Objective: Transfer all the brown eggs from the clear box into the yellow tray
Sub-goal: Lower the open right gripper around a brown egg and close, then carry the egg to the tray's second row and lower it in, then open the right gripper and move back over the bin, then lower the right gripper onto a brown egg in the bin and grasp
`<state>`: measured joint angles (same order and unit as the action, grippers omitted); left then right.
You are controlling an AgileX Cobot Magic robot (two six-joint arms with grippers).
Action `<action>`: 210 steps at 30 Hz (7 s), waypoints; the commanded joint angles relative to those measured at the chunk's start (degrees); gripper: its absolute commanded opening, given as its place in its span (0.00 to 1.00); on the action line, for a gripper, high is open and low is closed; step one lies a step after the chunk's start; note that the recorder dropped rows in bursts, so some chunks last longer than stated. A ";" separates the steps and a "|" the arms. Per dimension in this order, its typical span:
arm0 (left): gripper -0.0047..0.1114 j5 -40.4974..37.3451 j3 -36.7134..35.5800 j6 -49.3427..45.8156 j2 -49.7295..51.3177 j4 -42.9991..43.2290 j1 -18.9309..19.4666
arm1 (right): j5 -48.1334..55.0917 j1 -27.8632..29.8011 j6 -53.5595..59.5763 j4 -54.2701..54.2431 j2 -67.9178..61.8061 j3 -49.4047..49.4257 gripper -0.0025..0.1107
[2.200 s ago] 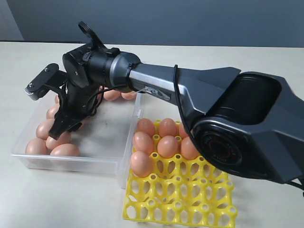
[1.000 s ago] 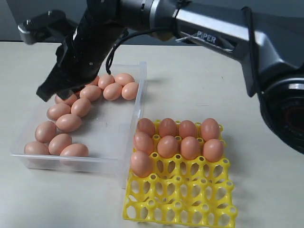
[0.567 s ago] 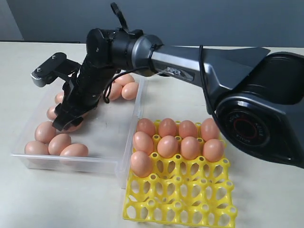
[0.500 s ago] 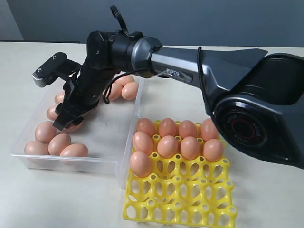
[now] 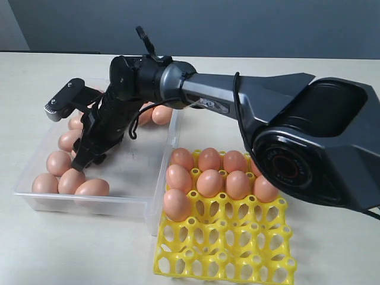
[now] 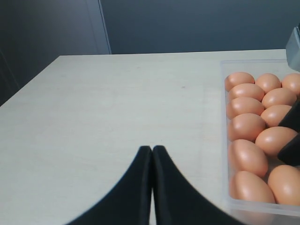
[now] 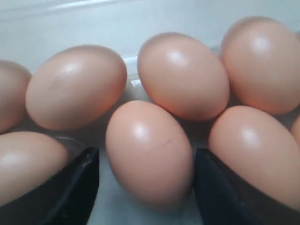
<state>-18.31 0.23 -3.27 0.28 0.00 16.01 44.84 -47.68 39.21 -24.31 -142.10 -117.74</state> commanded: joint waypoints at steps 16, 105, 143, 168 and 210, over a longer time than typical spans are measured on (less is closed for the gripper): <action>0.04 0.63 -0.23 0.03 -0.28 0.00 -0.26 | 10.60 0.98 -0.24 -6.08 8.41 1.68 0.02; 0.04 0.63 -0.23 0.03 -0.28 0.00 -0.26 | 25.13 -15.24 -15.26 48.43 33.14 43.23 0.52; 0.04 0.63 -0.23 0.03 -0.28 0.00 -0.26 | -0.07 -0.97 -20.32 16.11 6.68 1.97 0.52; 0.04 0.63 -0.23 0.03 -0.28 0.00 -0.26 | -9.48 -0.97 -15.84 18.22 0.54 1.97 0.52; 0.04 0.63 -0.23 0.03 -0.28 0.00 -0.26 | -10.55 -0.97 -17.87 10.53 1.77 -1.51 0.55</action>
<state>-18.31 0.23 -3.27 0.28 0.00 16.01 34.45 -48.82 21.16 -12.50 -139.10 -118.87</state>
